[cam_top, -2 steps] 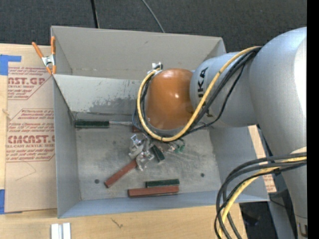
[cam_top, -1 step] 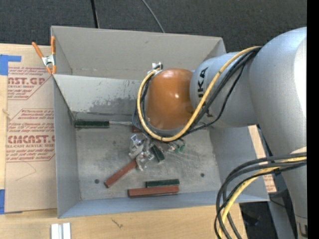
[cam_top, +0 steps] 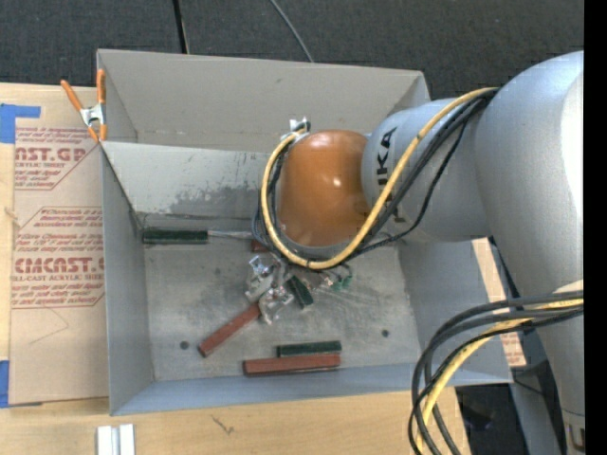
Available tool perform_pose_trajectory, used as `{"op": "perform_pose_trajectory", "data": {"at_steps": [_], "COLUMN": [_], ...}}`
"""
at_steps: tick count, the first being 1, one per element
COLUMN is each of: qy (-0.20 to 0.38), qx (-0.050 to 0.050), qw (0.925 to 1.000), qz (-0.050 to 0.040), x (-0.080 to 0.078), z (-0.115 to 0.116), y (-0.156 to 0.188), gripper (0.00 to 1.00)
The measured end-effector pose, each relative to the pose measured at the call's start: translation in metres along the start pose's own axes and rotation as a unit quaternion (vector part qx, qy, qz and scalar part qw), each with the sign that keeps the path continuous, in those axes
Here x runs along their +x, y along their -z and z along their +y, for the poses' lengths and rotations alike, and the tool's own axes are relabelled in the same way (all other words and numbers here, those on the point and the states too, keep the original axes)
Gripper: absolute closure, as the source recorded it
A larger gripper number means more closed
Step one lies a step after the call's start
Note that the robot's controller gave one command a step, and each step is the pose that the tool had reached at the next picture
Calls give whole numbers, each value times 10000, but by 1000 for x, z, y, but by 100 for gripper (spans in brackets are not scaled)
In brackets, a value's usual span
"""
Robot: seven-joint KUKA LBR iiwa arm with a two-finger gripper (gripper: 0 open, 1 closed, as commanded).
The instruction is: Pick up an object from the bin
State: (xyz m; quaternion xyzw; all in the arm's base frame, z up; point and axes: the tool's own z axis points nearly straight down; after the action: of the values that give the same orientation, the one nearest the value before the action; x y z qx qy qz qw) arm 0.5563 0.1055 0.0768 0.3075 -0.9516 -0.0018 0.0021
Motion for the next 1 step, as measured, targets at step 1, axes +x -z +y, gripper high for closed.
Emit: {"op": "perform_pose_trajectory", "data": {"at_steps": [1], "qy": [-1], "qx": [10], "qw": [10000], "qz": [-21], "x": [0], "z": [0], "y": [4], "gripper": [100]}}
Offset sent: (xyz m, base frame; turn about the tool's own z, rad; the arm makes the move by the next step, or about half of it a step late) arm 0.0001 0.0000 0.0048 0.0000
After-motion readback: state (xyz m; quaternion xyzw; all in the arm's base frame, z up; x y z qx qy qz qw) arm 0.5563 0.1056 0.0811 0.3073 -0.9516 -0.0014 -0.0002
